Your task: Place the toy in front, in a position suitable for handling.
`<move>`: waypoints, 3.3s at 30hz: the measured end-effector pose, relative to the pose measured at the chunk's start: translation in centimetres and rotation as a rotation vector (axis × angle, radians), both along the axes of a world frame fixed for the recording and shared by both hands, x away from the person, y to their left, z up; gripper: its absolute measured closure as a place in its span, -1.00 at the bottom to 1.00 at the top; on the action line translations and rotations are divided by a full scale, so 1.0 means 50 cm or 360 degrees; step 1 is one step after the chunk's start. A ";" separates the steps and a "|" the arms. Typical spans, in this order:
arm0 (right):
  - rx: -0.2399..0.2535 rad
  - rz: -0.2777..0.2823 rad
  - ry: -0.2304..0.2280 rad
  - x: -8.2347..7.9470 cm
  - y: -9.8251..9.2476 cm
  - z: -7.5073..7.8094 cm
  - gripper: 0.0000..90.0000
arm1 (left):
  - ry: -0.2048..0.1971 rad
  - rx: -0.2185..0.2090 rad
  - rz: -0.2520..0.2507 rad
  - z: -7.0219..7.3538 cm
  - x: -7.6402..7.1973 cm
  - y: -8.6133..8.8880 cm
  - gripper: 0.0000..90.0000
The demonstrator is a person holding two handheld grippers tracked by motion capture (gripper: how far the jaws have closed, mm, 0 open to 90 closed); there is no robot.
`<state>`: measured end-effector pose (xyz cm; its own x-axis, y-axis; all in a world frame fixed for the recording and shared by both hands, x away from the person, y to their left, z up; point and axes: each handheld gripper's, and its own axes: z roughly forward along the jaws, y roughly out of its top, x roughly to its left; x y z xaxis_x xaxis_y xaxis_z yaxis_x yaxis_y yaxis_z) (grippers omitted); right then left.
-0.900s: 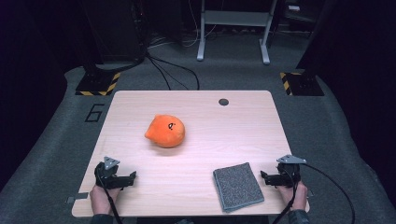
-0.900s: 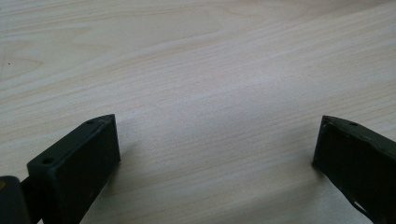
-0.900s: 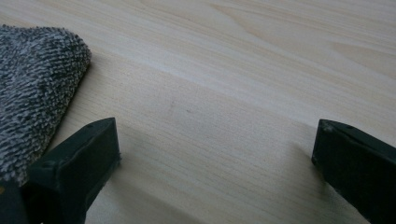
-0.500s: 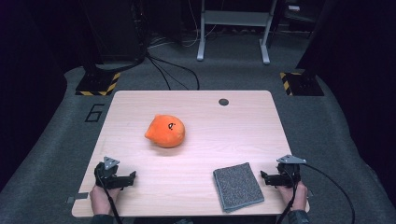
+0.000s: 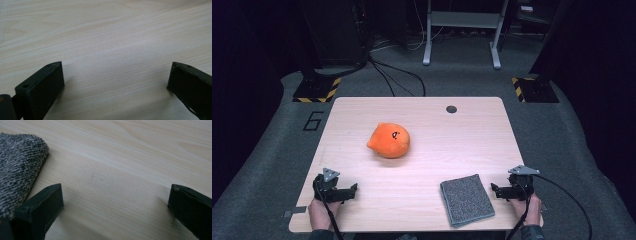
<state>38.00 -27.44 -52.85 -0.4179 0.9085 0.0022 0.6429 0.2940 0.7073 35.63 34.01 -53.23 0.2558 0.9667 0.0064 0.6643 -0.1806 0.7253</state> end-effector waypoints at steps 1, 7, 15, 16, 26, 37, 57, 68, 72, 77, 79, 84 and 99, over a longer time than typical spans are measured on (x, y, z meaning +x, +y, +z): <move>0.0001 0.0005 0.0006 0.000 0.001 0.001 -1.00 | 0.0006 -0.0001 -0.0004 0.001 0.000 0.000 -0.99; 0.0015 0.0056 -0.0016 -0.008 0.014 0.022 -1.00 | -0.0011 -0.0001 0.0005 -0.001 0.000 0.000 -0.99; 0.0072 0.0163 -0.0037 -0.038 0.063 0.070 -1.00 | -0.0004 0.0007 -0.0004 0.000 0.000 0.000 -0.99; 0.0072 0.0163 -0.0037 -0.038 0.063 0.070 -1.00 | -0.0009 0.0001 0.0001 0.000 0.000 -0.001 -0.99; 0.0055 0.0342 0.0019 -0.071 0.139 0.081 -1.00 | -0.0002 -0.0004 0.0001 0.000 0.000 0.000 -0.99; -0.0002 0.0470 0.0046 -0.085 0.207 0.070 -1.00 | -0.0002 -0.0004 0.0001 0.000 0.000 0.000 -0.99; -0.0093 0.0490 0.0140 -0.082 0.252 0.037 -0.43 | -0.0002 -0.0004 -0.0003 0.000 0.000 0.001 -0.99; -0.0067 0.0456 0.0125 -0.082 0.241 0.038 0.14 | -0.0002 0.0000 -0.0004 0.000 0.001 0.001 -0.99; -0.0068 0.0445 0.0112 -0.085 0.243 0.038 0.33 | -0.0001 0.0000 -0.0005 0.000 0.001 0.001 -0.99; -0.0061 0.0463 0.0122 -0.087 0.243 0.039 0.57 | -0.0001 0.0000 -0.0005 0.000 0.001 0.001 -0.99; -0.0052 0.0469 0.0096 -0.088 0.243 0.037 0.62 | -0.0004 -0.0002 -0.0005 -0.001 0.001 0.001 -0.99; -0.0072 0.0486 0.0066 -0.090 0.242 0.037 0.69 | 0.0000 0.0000 -0.0006 0.000 0.001 0.002 -0.99; -0.0072 0.0450 -0.0020 -0.092 0.224 0.073 0.69 | 0.0000 -0.0001 -0.0007 0.000 0.001 0.002 -0.99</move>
<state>33.40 -16.26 -49.20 -0.6544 0.7550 -0.0423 0.5222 0.4917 0.6968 35.67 34.09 -53.23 0.2602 0.9655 0.0060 0.6633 -0.1833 0.7256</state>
